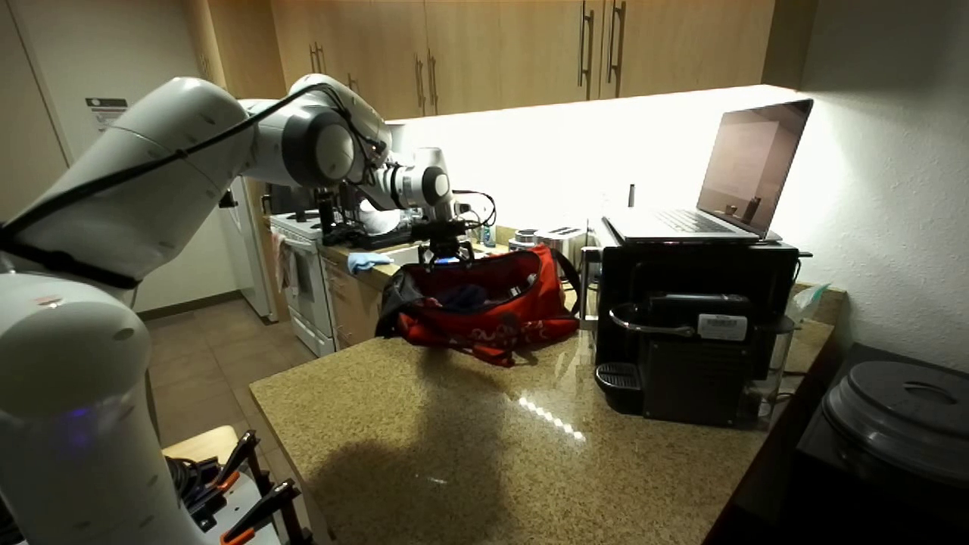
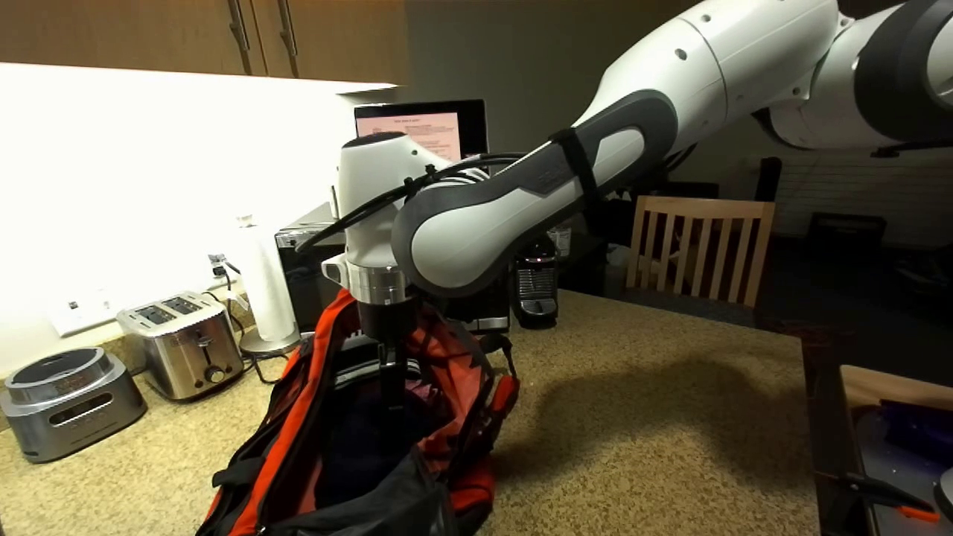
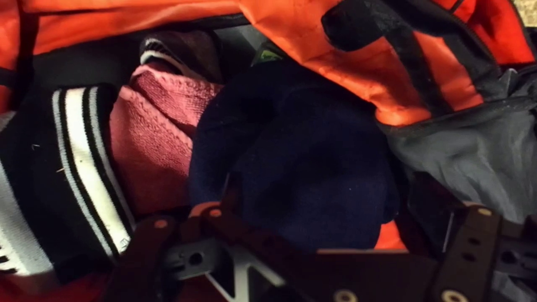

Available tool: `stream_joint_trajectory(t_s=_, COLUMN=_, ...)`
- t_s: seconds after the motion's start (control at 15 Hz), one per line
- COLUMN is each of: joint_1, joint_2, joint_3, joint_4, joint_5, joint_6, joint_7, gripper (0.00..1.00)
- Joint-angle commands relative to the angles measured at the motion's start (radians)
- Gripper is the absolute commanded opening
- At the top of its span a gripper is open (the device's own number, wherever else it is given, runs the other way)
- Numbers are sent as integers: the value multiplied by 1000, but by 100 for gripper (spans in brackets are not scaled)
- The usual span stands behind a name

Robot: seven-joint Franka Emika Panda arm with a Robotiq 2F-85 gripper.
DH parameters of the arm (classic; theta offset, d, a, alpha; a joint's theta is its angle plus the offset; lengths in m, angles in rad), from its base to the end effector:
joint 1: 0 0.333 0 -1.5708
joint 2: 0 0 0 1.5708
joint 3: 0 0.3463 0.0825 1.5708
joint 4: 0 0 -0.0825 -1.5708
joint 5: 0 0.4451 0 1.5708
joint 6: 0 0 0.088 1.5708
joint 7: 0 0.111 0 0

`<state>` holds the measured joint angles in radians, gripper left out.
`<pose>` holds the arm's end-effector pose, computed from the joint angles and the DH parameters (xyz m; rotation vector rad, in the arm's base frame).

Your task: Remove the head sock from the bag and put it on the counter

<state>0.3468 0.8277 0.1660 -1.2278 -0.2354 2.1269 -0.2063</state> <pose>0.7544 0.3690 0.2737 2.8380 1.1621 0.1451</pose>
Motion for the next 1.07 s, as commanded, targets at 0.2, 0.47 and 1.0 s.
stream_joint_trajectory(t_s=0.2, joint_1=-2, joint_2=59, joint_3=-14, joint_4=54, joint_5=-12, joint_6=-11, joint_7=-45, gripper=100)
stream_joint_trajectory(t_s=0.47, joint_1=-2, joint_2=74, joint_3=-13, joint_4=65, joint_5=-10, joint_6=-6, joint_7=-42, gripper=100)
stream_joint_trajectory(t_s=1.0, joint_1=-3, joint_2=90, joint_3=-19, joint_4=69, joint_5=-13, joint_6=-10, joint_7=-45, gripper=100)
